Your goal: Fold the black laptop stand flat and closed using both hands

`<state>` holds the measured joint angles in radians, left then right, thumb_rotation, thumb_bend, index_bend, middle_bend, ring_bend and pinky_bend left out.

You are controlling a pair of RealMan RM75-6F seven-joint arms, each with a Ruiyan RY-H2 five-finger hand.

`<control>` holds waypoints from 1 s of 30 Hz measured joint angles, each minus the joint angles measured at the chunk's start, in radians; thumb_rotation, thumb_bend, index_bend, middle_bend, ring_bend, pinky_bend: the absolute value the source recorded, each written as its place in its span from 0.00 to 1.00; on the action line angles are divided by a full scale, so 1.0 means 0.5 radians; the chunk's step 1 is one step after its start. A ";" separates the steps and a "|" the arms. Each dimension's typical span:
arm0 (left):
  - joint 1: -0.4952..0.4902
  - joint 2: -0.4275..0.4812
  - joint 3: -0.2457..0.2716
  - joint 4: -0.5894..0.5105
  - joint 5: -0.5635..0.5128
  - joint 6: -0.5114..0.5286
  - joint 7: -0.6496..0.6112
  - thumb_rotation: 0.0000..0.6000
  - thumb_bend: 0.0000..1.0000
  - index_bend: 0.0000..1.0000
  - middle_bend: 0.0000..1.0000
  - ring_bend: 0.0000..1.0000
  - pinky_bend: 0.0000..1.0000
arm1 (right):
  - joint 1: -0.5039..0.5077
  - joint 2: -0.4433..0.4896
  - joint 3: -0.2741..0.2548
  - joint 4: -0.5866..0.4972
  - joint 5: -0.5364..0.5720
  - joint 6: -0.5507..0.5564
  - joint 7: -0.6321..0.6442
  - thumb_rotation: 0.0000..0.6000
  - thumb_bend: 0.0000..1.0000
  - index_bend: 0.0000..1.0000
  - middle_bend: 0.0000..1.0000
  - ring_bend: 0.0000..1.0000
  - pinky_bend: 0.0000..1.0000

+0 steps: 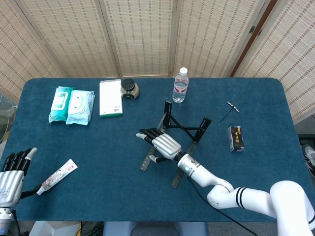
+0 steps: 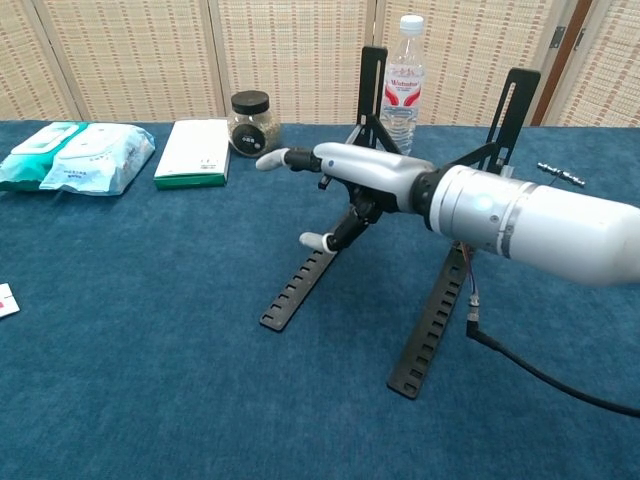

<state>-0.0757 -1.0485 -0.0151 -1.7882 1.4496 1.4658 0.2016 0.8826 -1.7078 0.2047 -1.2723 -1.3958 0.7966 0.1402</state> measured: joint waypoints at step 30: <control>0.019 0.002 0.000 0.039 -0.013 -0.005 -0.048 1.00 0.15 0.00 0.08 0.07 0.00 | 0.070 -0.294 0.075 0.566 0.307 -0.190 0.107 1.00 0.29 0.00 0.00 0.00 0.00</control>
<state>-0.0664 -1.0473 -0.0151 -1.7687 1.4431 1.4632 0.1777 0.9174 -1.8549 0.2423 -0.9893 -1.2423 0.7016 0.1935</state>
